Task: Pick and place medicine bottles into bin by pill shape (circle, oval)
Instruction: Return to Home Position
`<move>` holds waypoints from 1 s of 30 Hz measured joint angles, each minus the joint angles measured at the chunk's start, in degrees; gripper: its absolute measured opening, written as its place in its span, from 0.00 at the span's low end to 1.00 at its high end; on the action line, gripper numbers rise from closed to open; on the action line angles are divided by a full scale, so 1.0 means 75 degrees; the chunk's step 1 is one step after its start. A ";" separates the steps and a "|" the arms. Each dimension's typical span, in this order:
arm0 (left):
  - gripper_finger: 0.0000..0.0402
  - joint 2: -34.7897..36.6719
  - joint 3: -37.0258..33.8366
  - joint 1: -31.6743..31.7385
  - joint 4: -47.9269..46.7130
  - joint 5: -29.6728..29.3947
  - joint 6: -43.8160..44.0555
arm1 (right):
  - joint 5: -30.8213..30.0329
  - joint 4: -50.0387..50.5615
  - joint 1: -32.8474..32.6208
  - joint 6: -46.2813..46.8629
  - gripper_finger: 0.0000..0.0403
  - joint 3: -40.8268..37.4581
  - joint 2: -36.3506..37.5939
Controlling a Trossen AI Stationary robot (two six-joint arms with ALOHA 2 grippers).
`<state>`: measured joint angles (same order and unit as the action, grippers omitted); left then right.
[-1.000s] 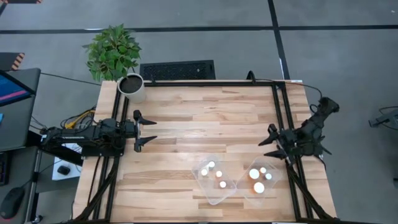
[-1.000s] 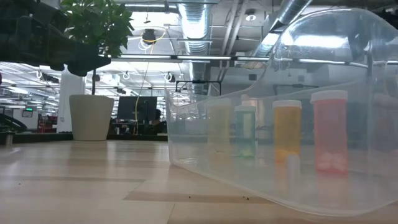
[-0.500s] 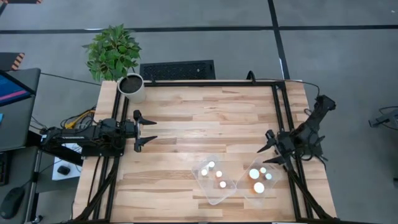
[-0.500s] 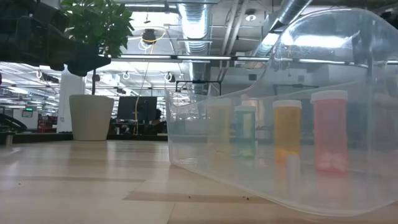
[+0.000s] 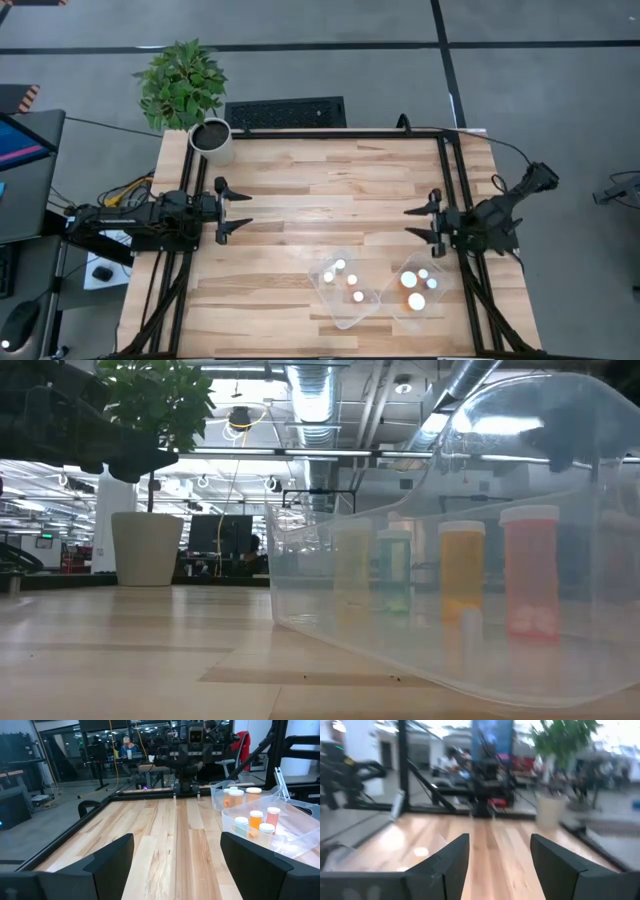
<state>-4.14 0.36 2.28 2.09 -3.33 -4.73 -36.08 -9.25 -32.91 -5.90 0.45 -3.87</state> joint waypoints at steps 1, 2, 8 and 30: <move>0.73 0.0000 0.0000 -0.0002 0.0000 0.0002 0.0000 | 0.0025 0.0311 0.0153 0.0389 0.56 -0.0003 0.0025; 0.73 0.0000 0.0000 -0.0002 0.0002 0.0002 0.0000 | 0.0081 0.0582 0.0300 0.0811 0.56 -0.0003 0.0014; 0.73 0.0003 0.0000 0.0001 0.0000 0.0000 0.0000 | 0.0676 0.0609 0.0598 0.1402 0.56 -0.0006 -0.0130; 0.73 0.0003 0.0000 0.0000 0.0002 -0.0006 0.0000 | 0.0726 0.0655 0.0392 0.1191 0.56 -0.0017 -0.0132</move>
<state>-4.12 0.36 2.27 2.10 -3.38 -4.73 -30.63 -4.34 -29.97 3.03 0.32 -4.86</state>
